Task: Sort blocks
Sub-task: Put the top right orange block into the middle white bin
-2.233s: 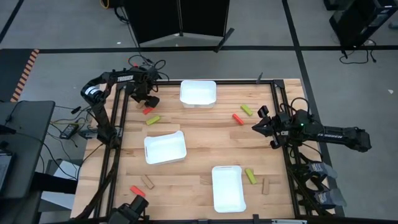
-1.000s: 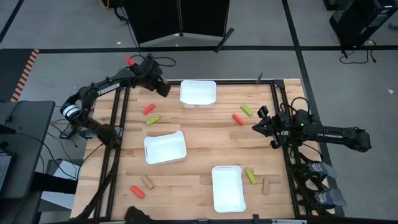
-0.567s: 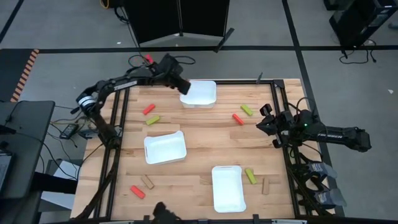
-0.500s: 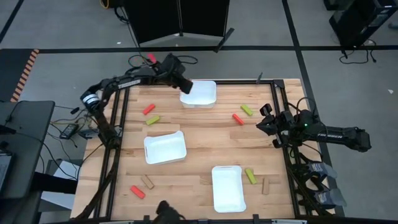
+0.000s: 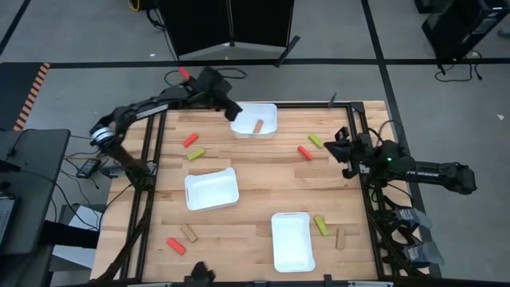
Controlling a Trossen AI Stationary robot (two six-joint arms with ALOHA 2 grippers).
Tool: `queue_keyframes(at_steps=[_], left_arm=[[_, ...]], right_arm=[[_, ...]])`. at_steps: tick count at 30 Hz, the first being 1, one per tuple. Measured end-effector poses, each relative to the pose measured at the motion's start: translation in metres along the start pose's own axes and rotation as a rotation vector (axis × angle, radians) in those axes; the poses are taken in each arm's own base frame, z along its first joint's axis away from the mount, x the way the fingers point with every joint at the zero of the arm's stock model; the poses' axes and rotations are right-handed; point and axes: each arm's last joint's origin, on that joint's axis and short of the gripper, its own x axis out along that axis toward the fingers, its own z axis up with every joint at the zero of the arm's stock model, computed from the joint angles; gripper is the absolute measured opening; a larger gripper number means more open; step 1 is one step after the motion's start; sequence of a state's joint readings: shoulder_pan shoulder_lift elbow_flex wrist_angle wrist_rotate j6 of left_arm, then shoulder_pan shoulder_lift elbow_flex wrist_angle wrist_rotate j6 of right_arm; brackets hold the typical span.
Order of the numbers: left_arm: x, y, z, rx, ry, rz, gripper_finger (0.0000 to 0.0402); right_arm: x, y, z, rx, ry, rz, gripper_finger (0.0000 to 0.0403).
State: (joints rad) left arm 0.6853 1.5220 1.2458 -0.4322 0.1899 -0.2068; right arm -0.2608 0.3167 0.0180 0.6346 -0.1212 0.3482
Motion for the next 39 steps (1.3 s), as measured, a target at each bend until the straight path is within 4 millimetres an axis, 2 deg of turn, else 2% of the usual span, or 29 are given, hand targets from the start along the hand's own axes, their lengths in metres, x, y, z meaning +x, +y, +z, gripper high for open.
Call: queue_keyframes(at_steps=[3,7,10,14,18,23,27,32,39], left_arm=[[-0.037,-0.003,-0.015,0.005,-0.069,0.011,0.0309],[-0.078,-0.003,-0.045,-0.043,-0.137,0.049,0.0295],[-0.096,0.000,-0.072,-0.090,-0.157,0.071,0.0287],[-0.110,0.004,-0.104,-0.148,-0.158,0.097,0.0282],[-0.113,0.010,-0.127,-0.190,-0.143,0.137,0.0282],[-0.110,0.013,-0.141,-0.214,-0.139,0.138,0.0282],[-0.108,0.014,-0.143,-0.229,-0.128,0.135,0.0282],[-0.107,0.013,-0.143,-0.212,-0.121,0.120,0.0282],[-0.107,0.013,-0.143,-0.209,-0.121,0.120,0.0282]], right_arm=[[0.006,-0.005,-0.009,0.029,0.153,-0.137,0.0030],[0.016,-0.008,-0.014,-0.006,0.314,-0.326,0.0029],[0.027,-0.007,-0.011,-0.049,0.418,-0.418,0.0031],[0.042,-0.003,-0.008,-0.071,0.619,-0.535,0.0044],[0.054,-0.003,-0.016,-0.048,0.820,-0.636,0.0079],[0.061,-0.011,-0.039,-0.061,0.966,-0.738,0.0146],[0.064,-0.021,-0.053,-0.078,1.017,-0.802,0.0195],[0.066,-0.032,-0.060,-0.100,1.032,-0.862,0.0244],[0.065,-0.046,-0.074,-0.071,1.112,-0.902,0.0273]])
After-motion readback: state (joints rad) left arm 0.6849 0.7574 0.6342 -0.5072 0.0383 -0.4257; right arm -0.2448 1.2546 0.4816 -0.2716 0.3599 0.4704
